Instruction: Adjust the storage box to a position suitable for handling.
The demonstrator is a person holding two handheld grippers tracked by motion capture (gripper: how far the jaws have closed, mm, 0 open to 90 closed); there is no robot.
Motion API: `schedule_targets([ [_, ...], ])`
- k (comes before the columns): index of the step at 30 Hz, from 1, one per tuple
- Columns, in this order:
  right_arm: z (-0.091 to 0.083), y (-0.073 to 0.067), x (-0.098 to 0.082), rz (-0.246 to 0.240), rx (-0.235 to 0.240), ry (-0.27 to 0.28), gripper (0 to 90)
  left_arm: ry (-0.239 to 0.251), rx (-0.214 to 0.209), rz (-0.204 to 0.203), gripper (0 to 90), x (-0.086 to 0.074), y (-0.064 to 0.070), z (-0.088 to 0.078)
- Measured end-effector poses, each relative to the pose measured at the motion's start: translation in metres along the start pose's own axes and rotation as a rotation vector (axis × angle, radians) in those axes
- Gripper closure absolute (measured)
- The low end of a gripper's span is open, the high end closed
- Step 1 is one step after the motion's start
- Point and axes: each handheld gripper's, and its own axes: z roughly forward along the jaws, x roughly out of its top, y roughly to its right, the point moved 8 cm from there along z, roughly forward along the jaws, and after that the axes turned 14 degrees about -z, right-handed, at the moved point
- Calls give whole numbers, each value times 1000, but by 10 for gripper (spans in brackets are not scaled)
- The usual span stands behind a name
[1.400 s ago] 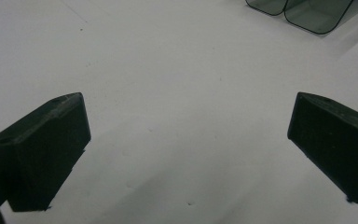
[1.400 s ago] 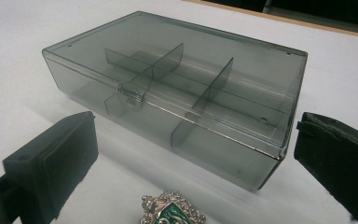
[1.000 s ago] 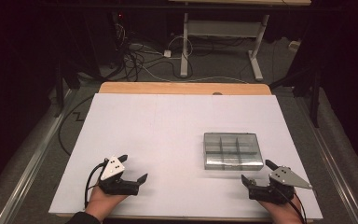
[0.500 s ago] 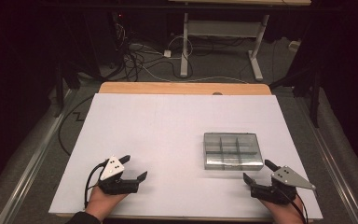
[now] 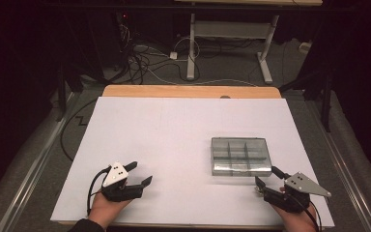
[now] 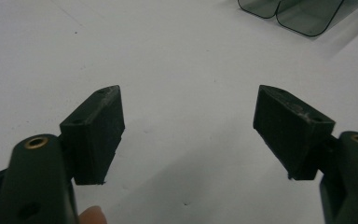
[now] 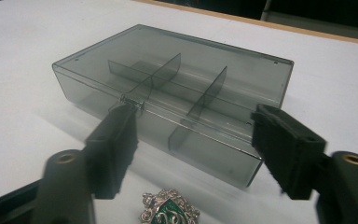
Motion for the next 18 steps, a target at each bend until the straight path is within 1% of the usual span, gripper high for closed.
schedule_targets([
  [5, -2, -2, 2, 3, 16, 10, 542, -3, -4, 7, 318, -1, 1, 0],
  [8, -2, -3, 2, -7, 24, 11, 615, -5, -5, 12, 358, -1, 1, 0],
  [10, -2, -3, 2, -5, 25, 5, 661, -4, -5, 11, 386, -1, 1, 0],
  [13, -3, -2, 1, -1, 29, -1, 720, -7, 2, 4, 437, -1, 1, 1],
  [15, -3, -2, 1, -1, 33, -6, 744, -8, 6, -7, 490, -1, 0, 1],
  [18, -3, -3, 0, -5, 43, -15, 772, -21, 6, -2, 555, -1, -1, 2],
])
